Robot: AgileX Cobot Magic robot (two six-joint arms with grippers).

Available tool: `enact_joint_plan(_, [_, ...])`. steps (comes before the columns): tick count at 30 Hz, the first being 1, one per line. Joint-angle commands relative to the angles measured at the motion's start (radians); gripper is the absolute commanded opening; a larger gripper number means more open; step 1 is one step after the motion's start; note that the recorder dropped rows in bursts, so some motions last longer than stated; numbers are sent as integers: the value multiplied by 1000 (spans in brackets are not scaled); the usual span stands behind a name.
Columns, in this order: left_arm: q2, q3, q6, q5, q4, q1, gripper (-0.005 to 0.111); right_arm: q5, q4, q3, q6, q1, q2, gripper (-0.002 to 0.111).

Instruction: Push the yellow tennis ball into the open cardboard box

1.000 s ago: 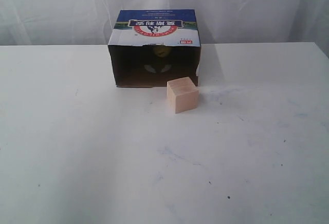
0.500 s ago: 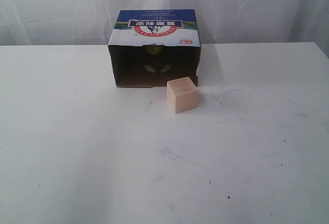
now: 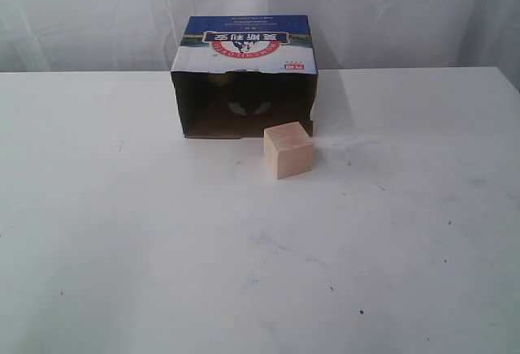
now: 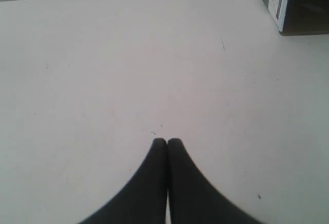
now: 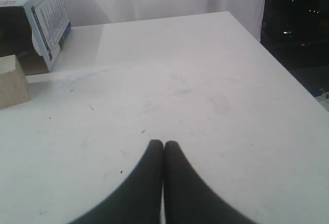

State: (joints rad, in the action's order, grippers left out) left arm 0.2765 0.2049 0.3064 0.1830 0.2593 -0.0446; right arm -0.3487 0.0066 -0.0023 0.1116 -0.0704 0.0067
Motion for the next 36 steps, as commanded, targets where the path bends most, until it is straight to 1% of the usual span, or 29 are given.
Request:
enact_joint_plan(1, [-149, -138, 38, -42, 11, -2, 0, 6, 0, 2, -1, 1, -7, 0])
enact_joint_plan(5, [-276, -205, 38, -59, -14, -2, 0, 6, 0, 2, -1, 1, -7, 0])
enact_joint_plan(9, [-276, -205, 60, -9, -122, -1, 0, 6, 0, 2, -2, 1, -7, 0])
enact_joint_plan(11, [-276, -205, 60, -15, -157, -1, 0, 6, 0, 2, -2, 1, -7, 0])
enact_joint_plan(13, [-276, -205, 60, -85, -170, -1, 0, 6, 0, 2, -2, 1, -7, 0])
enact_joint_plan(17, [-276, -205, 60, -270, -170, -2, 0, 6, 0, 2, -2, 1, -7, 0])
enact_joint_plan(19, [-276, -205, 60, -286, -170, -2, 0, 6, 0, 2, -2, 1, -7, 0])
enact_joint_plan(20, [-276, -205, 60, -258, -170, -2, 0, 6, 0, 2, -2, 1, -7, 0])
enact_joint_plan(22, [-276, -205, 60, -144, -170, -2, 0, 6, 0, 2, -2, 1, -7, 0])
enact_joint_plan(23, [-276, -205, 60, -24, -172, -2, 0, 6, 0, 2, -2, 1, -7, 0])
enact_joint_plan(24, [-276, -205, 61, 66, -184, -2, 0, 6, 0, 2, -2, 1, -7, 0])
enact_joint_plan(25, [-276, -205, 56, 150, -199, -2, 0, 6, 0, 2, -2, 1, -7, 0])
enact_joint_plan(26, [-276, -205, 56, 203, -201, -2, 0, 6, 0, 2, -2, 1, -7, 0])
enact_joint_plan(27, [-276, -204, 56, 226, -201, -2, 0, 6, 0, 2, -2, 1, -7, 0])
enact_joint_plan(33, [-276, -204, 40, 224, -201, -2, 0, 6, 0, 2, -2, 1, -7, 0])
enact_joint_plan(35, [-276, -205, 21, 183, -199, -2, 0, 6, 0, 2, -2, 1, -7, 0])
enact_joint_plan(36, [-276, -205, -13, 133, -199, -2, 0, 6, 0, 2, -2, 1, -7, 0])
